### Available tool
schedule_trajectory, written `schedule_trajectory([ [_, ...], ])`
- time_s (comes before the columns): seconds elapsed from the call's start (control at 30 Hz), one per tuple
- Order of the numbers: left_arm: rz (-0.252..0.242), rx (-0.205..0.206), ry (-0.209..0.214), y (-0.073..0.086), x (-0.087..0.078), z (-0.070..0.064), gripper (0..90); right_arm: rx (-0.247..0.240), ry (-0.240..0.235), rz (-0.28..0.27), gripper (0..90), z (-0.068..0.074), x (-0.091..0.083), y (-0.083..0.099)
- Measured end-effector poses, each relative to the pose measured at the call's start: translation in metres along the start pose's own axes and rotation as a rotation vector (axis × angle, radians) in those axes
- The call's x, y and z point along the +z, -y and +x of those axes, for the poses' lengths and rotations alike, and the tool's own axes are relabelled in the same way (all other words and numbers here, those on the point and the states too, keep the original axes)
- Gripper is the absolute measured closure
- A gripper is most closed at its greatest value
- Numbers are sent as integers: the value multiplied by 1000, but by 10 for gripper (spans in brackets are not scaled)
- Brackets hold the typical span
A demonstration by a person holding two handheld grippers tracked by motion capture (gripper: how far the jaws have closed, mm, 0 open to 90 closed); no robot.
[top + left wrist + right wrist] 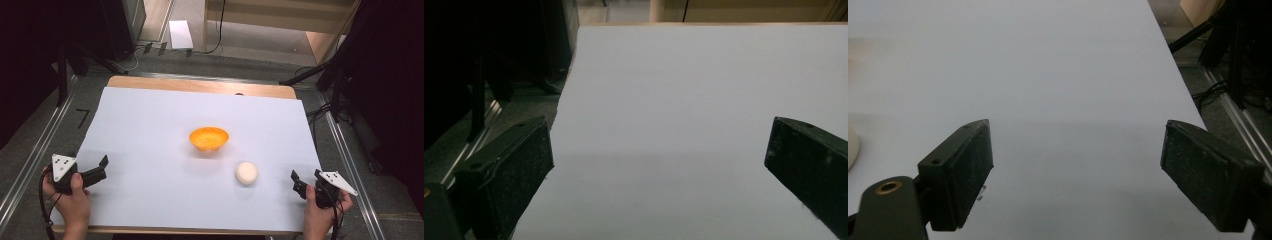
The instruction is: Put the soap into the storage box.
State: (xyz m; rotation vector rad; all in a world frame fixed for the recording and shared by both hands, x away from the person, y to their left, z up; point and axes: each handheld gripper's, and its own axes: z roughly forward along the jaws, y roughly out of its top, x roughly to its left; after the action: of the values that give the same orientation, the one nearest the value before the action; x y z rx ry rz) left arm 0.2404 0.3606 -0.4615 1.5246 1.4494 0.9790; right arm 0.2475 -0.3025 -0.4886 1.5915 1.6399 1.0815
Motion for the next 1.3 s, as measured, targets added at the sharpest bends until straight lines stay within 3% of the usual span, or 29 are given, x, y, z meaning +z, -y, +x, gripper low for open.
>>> schedule_trajectory([
  [0.07,0,-2,-4,0,0,0,0,-22,7,-20,147,2,-2,1],
  [0.13,-18,-36,-9,1,-2,3,0,-31,14,-20,150,3,-2,1],
  [0.17,-27,-61,-16,1,-2,5,0,-67,15,4,155,6,0,0],
  [0.23,-28,-60,-23,1,-3,5,0,-84,-6,25,157,8,2,-1],
  [0.33,-14,-22,-28,0,-1,1,0,-74,-44,40,156,5,3,-2],
  [0.37,-14,-7,-28,0,-1,-1,0,-39,-102,47,154,1,2,-3],
  [0.5,-26,-30,-14,1,-2,2,0,-21,-130,68,154,-1,1,-5],
  [0.53,-29,-38,-11,1,-3,3,0,-34,-149,113,139,1,2,-8],
  [0.57,-27,-35,-11,1,-2,2,0,-40,-159,124,138,2,2,-10],
  [0.7,-10,18,-24,0,-1,-3,0,-80,-178,180,123,9,2,-17],
  [0.83,-5,16,-22,0,0,-3,11,-131,-183,242,62,15,4,-22],
  [0.87,-1,13,-18,0,0,-2,12,-164,-195,295,31,19,5,-25],
  [0.9,0,12,-15,0,0,-2,12,-164,-195,295,31,19,5,-25],
  [0.93,1,12,-14,0,0,-2,12,-179,-218,328,18,23,6,-27],
  [1.3,31,61,-27,-1,3,-7,75,-299,-273,421,0,47,8,-45],
])
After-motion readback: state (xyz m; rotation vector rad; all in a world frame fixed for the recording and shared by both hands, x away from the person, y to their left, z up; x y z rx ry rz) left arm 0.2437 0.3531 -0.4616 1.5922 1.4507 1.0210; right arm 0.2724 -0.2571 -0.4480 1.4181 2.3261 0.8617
